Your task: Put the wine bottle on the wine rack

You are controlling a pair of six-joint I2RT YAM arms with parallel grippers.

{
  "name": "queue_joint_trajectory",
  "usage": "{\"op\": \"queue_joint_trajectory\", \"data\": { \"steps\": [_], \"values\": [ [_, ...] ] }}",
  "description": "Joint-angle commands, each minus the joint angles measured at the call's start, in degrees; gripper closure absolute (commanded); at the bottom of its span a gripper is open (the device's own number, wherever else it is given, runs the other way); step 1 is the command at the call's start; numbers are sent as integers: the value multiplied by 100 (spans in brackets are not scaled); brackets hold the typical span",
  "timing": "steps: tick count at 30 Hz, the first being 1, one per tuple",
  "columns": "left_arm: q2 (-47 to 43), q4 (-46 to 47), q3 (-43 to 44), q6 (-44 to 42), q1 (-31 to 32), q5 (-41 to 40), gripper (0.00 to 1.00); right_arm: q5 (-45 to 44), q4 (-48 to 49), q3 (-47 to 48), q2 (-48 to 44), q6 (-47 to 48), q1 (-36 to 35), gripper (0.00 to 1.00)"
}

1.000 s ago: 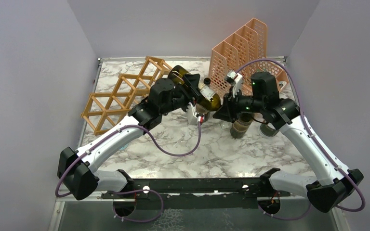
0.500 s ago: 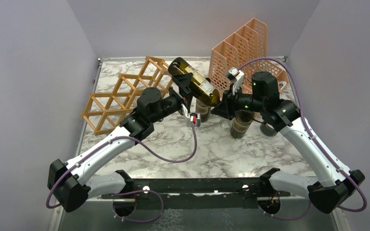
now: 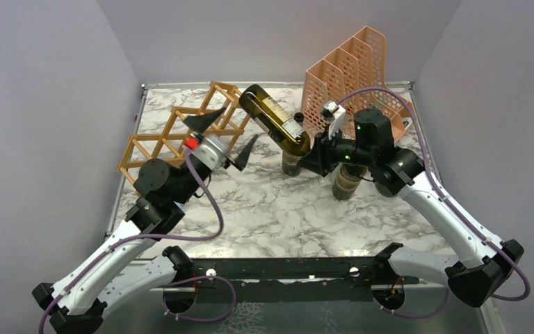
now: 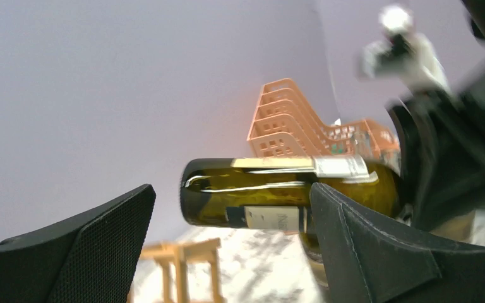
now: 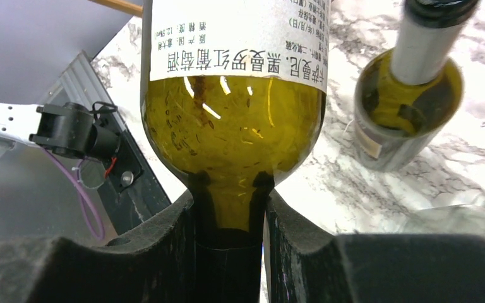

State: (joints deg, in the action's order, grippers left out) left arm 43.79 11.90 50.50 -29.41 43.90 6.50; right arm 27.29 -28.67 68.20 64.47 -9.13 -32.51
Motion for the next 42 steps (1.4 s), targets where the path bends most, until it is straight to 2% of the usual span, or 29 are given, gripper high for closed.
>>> {"op": "queue_joint_trajectory", "data": {
  "steps": [1, 4, 9, 14, 18, 24, 30, 37, 42],
  "values": [
    [-176, -875, 727, 3535, -11, -2984, 1, -432, 998, 3, -34, -170, -503, 99],
    [-205, -1961, 1253, 4169, -10, -3277, 1, -769, 1077, -179, 102, -235, -911, 99],
    [-340, -3044, 1603, 4687, -4, -3432, 1, -1237, 1139, -553, 380, -180, -1544, 99],
    [-414, -3790, 1764, 4857, -5, -3325, 1, -1775, 1288, -888, 592, -438, -1930, 99],
    [-304, -4116, 1873, 4620, -2, -3166, 1, -2209, 1449, -975, 923, -607, -2239, 99],
    [69, -4301, 2047, 4086, -11, -3272, 1, -2798, 1814, -955, 1379, -725, -2479, 99],
    [462, -4245, 2243, 4098, -7, -4496, 1, -3258, 2263, -1022, 1715, -595, -2542, 99],
    [995, -4028, 2411, 3983, -6, -4694, 1, -3349, 2787, -1073, 2019, -473, -2545, 99],
    [1306, -3961, 2513, 4242, -36, -4619, 1, -3333, 2575, -865, 2285, -669, -2558, 99]
  ]
}}
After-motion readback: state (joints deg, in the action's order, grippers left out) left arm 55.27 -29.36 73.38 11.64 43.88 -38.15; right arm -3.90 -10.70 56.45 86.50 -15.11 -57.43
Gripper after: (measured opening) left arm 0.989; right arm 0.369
